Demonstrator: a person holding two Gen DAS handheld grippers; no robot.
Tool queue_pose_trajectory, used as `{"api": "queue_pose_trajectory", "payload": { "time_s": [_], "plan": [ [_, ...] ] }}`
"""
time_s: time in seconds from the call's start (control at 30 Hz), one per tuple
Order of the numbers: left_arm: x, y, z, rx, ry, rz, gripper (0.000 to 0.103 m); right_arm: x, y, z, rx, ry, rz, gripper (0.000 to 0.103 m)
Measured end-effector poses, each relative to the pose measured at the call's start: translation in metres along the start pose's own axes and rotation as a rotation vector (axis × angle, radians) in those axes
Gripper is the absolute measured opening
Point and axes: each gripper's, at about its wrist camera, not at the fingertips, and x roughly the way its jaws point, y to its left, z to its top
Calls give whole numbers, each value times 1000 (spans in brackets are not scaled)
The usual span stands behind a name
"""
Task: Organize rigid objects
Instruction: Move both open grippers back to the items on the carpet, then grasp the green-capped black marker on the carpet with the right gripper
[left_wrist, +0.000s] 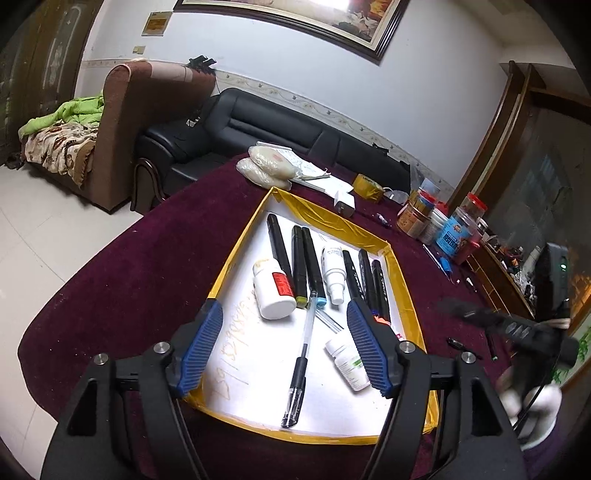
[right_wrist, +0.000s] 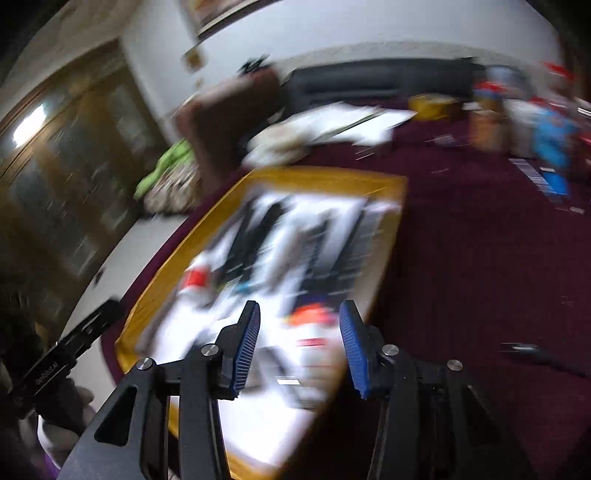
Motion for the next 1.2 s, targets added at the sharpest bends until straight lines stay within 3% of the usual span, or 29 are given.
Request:
{"api": "queue_pose_trajectory", "payload": {
  "time_s": [0.2, 0.33, 0.47, 0.7, 0.97, 1.07, 1.13, 1.2],
  "plan": [
    [-1, -15, -2, 29, 7, -35, 70, -81, -133, -13, 240, -102, -233, 45],
    [0, -39, -6, 78, 23, -75, 70, -132, -220, -39, 460, -141, -331, 45],
    [2, -72, -15, 146, 62, -128, 70, -151, -254, -59, 527, -126, -362, 45],
    [-2, -113, -31, 232, 112, -164, 70, -121, -248, -57, 477, -79, -280, 45],
    [-8, -138, -42, 282, 133, -195, 70, -79, -224, -52, 335, 1, -273, 50],
    [-7, -146, -46, 294, 143, -205, 70, -66, -206, -58, 302, 80, -162, 52],
    [-4, -151, -49, 298, 163, -218, 70, -63, -188, -65, 243, 94, -170, 54],
    [-3, -155, -52, 306, 183, -231, 70, -61, -171, -69, 191, 127, -121, 53]
  ]
}}
